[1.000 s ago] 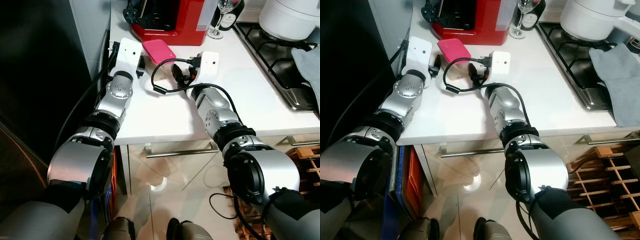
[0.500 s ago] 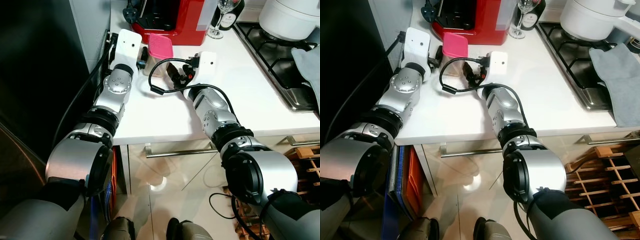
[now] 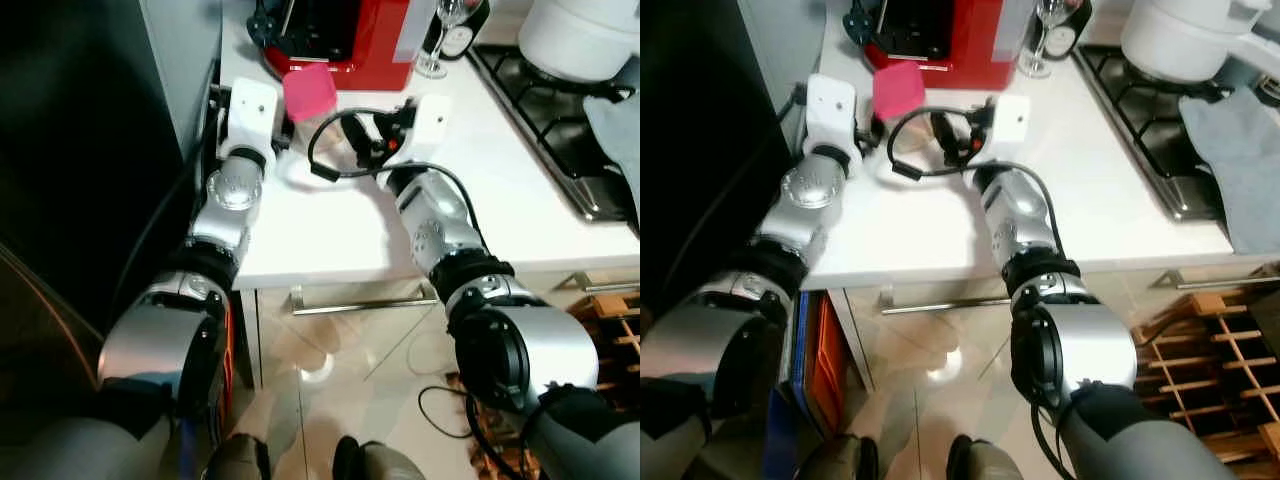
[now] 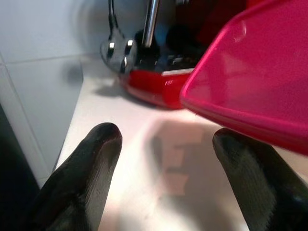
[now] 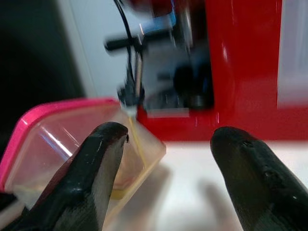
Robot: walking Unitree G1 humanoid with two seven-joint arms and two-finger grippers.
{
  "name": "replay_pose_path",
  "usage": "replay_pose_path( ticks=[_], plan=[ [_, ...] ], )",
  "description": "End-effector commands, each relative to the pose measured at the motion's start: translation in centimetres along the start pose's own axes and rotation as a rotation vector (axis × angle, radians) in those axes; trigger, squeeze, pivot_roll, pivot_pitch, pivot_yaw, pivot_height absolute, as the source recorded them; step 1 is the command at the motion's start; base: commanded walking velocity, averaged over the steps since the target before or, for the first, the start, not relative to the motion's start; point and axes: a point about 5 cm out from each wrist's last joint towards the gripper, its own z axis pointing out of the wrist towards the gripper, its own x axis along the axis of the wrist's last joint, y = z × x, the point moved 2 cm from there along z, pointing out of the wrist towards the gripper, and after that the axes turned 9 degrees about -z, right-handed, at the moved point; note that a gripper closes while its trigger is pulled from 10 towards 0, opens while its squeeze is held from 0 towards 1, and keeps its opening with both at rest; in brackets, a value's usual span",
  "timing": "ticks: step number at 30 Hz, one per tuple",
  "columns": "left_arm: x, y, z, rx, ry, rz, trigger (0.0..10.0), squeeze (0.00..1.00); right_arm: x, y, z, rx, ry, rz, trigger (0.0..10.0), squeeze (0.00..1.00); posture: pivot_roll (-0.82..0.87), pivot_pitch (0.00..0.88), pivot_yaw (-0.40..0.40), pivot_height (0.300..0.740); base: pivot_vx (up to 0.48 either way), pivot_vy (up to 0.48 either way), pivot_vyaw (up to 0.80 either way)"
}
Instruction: Restocking fridge
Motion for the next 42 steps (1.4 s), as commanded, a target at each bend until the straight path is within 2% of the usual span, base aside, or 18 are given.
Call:
replay_pose_path(
  ticks=[1,6,10,14,16,20,21,22,25,31,34,36,39,42],
  plan=[
    [1.2,1.7,0.1,-0.062,0.051,-0.01,10.0,0.0,-0.6,-0.5,-0.4,0.032,-0.01,-0.033,10.0,0.0,0.09,0.071,-0.119,0.74,0.0,0.0,0.0],
    [1.7,2.2,-0.6,-0.071,0.08,-0.031,10.0,0.0,-1.1,-0.5,-1.1,0.03,0.002,-0.012,10.0,0.0,0.09,0.048,-0.129,0.74,0.0,0.0,0.0],
    [2.7,2.5,-1.3,-0.086,0.116,-0.031,10.0,0.0,-2.1,-1.1,-2.3,0.031,0.005,0.012,10.0,0.0,0.09,0.037,-0.133,0.74,0.0,0.0,0.0],
    [4.4,2.5,-2.1,-0.094,0.157,-0.036,10.0,0.0,-3.8,-2.1,-4.9,0.033,-0.022,0.034,10.0,0.0,0.09,0.027,-0.132,0.74,0.0,0.0,0.0],
    [4.8,2.6,-2.5,-0.1,0.162,-0.041,10.0,0.0,-4.0,-2.0,-5.6,0.02,-0.028,0.034,10.0,0.0,0.09,0.025,-0.129,0.74,0.0,0.0,0.0],
    [4.5,2.9,-3.6,-0.119,0.14,-0.045,10.0,0.0,-3.1,-1.1,-6.3,-0.02,-0.015,0.024,10.0,0.0,0.08,0.013,-0.125,0.74,0.0,0.0,0.0],
    [3.7,3.1,-4.3,-0.127,0.107,-0.051,10.0,0.0,-2.2,-0.9,-6.5,-0.024,0.004,0.007,10.0,0.0,0.08,0.007,-0.126,0.74,0.0,0.0,0.0],
    [3.7,3.1,-4.3,-0.127,0.107,-0.051,10.0,0.0,-2.2,-0.9,-6.5,-0.024,0.004,0.007,10.0,0.0,0.08,0.007,-0.126,0.74,0.0,0.0,0.0],
    [3.0,2.5,-5.2,-0.101,0.068,-0.069,10.0,0.0,-1.1,-0.6,-6.8,-0.034,0.018,-0.008,10.0,0.0,0.07,0.0,-0.128,0.74,0.0,0.0,0.0],
    [3.4,1.8,-5.9,-0.084,0.062,-0.069,10.0,0.0,-0.3,-0.1,-7.1,-0.042,0.021,-0.04,10.0,0.0,0.07,0.0,-0.133,0.74,0.0,0.0,0.0],
    [4.0,1.3,-6.5,-0.061,0.062,-0.047,10.0,0.0,0.2,0.1,-7.4,-0.047,0.011,-0.047,10.0,0.0,0.07,0.0,-0.134,0.74,0.0,0.0,0.0],
    [5.6,0.5,-7.0,-0.031,0.103,0.011,10.0,0.0,1.0,0.3,-7.7,-0.054,0.011,-0.061,10.0,0.0,0.07,0.0,-0.134,0.74,0.0,0.0,0.0],
    [6.3,0.2,-7.1,-0.022,0.127,0.034,10.0,0.0,1.2,0.4,-7.8,-0.06,0.012,-0.072,10.0,0.0,0.07,0.0,-0.133,0.74,0.0,0.0,0.0],
    [7.0,0.0,-7.0,-0.013,0.164,0.048,10.0,0.0,1.7,0.8,-7.6,-0.094,0.029,-0.129,10.0,0.0,0.07,0.0,-0.128,0.74,0.0,0.0,0.0]
  ],
)
